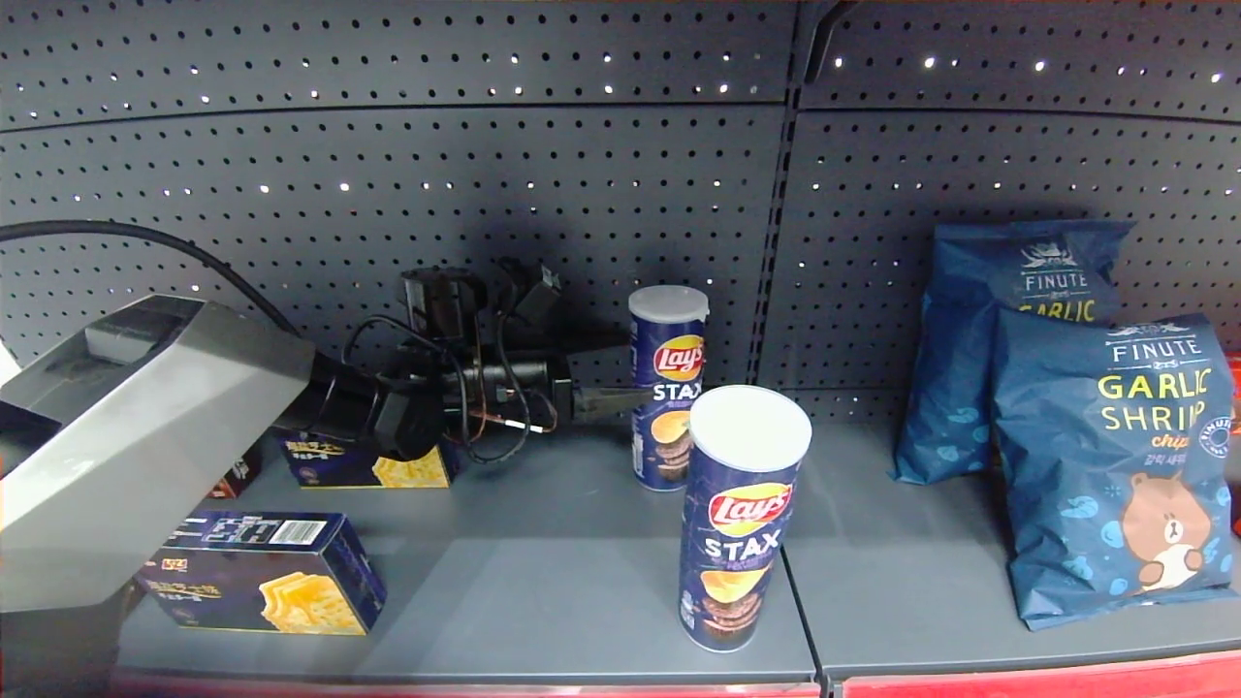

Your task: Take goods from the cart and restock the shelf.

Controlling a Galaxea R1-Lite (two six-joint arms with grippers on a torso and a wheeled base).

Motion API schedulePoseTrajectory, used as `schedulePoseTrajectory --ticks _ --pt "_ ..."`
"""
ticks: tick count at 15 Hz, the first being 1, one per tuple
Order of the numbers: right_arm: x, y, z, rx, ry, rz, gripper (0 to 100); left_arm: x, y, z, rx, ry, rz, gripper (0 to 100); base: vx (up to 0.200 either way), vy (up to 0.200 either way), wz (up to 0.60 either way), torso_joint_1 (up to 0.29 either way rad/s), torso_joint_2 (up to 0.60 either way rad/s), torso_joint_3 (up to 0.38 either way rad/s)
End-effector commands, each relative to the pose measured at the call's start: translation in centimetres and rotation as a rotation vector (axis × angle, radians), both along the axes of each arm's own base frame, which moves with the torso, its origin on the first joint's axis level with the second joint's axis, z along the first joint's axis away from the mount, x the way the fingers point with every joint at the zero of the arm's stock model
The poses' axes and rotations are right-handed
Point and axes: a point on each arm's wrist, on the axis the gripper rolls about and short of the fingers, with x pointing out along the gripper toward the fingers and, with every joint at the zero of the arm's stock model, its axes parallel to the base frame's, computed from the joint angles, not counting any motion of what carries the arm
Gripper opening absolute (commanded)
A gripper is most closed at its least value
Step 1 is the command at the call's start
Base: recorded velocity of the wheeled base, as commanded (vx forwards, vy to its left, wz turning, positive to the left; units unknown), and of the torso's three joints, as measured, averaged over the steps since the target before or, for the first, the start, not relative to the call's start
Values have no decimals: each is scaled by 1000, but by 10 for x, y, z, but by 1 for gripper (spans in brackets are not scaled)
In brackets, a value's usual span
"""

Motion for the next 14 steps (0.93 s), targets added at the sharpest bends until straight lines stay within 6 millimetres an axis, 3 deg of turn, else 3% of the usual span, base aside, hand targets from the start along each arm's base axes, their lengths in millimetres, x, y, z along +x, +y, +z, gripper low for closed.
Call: schedulePoseTrajectory --ticks 1,4,7,11,14 --pt "0 0 0 -1 1 1 100 0 0 0 0 0 1 100 0 0 0 0 0 0" --pt "0 0 0 -1 1 1 100 -1 -2 1 -1 -6 -3 100 0 0 0 0 0 0" --pt "0 0 0 2 1 1 100 -9 -2 20 -11 -43 -8 100 0 0 0 0 0 0" --pt "0 0 0 2 0 1 100 -31 5 35 -13 -52 -7 100 0 0 0 0 0 0" --pt "0 0 0 2 0 3 100 -59 18 45 -20 -76 7 100 0 0 0 0 0 0"
